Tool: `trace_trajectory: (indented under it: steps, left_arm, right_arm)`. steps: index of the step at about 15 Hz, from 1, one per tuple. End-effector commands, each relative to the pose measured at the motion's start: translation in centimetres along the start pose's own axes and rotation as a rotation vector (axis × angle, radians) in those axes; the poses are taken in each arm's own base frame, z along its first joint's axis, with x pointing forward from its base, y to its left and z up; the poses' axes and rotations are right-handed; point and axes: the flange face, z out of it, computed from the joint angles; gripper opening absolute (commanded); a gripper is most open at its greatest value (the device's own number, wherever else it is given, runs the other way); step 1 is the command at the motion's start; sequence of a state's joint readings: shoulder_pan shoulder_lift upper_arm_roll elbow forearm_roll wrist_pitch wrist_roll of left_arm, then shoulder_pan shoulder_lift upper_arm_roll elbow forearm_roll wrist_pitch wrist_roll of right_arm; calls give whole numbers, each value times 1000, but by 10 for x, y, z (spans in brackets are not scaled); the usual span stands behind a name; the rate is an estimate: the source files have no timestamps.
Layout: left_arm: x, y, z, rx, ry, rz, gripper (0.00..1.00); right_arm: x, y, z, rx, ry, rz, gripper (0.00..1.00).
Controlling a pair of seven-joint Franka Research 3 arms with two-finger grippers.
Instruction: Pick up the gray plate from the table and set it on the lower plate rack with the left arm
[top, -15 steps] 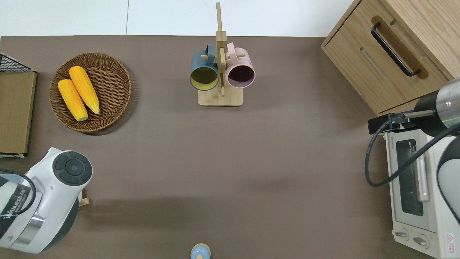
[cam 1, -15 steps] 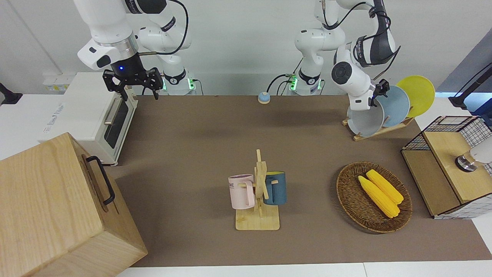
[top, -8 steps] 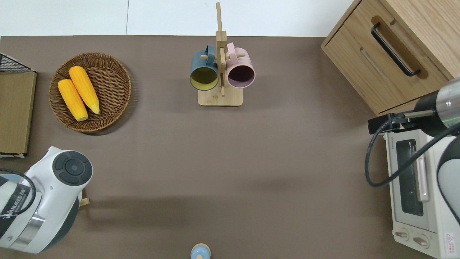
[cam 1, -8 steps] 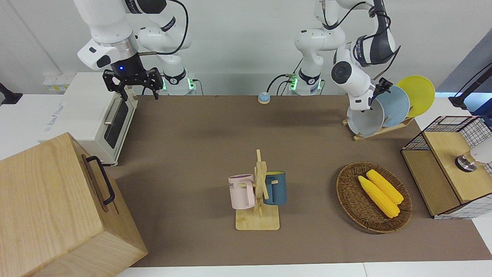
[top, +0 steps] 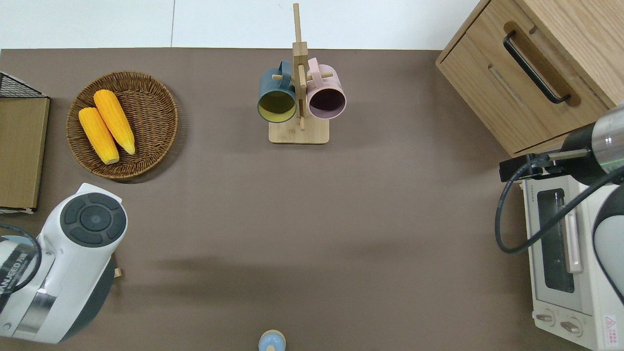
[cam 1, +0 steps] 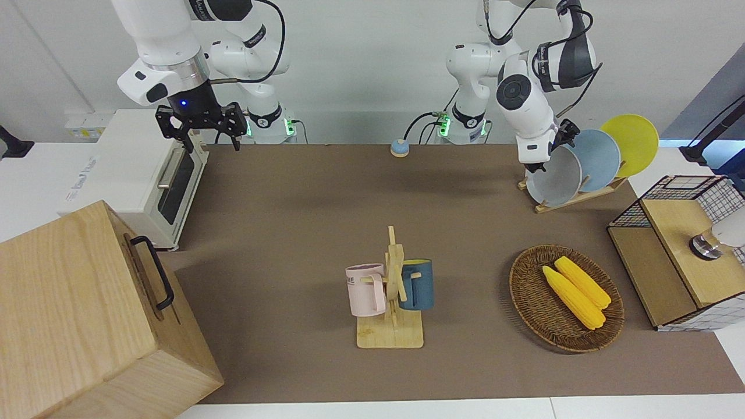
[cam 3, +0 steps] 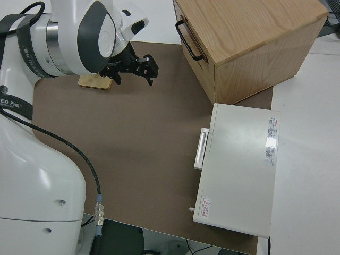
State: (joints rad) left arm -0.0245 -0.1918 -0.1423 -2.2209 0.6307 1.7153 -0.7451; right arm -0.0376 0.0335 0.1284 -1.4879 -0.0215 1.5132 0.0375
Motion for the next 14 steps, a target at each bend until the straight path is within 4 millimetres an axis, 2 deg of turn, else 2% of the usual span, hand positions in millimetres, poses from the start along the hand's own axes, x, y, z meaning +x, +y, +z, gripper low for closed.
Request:
trace_trajectory:
  steps: [1,4,8,12,14]
  left_arm:
    - [13,20,-33,-117,-28,16,1000]
    - [16,36,-70,-254,-52,65,1000]
    - [28,40,-110,-464,-92,142,1000]
    - [32,39,-132,-625,-80,191,998]
    - [34,37,-138,-651,-46,222,995]
  right_arm:
    - [1,2,-3,-1,-5,15,983]
    - [1,2,-3,-1,-5,15,983]
    - [1,2,-3,-1,-4,15,983]
    - [1,2,-3,-1,-5,15,983]
    - [1,2,-3,-1,-5,15,983]
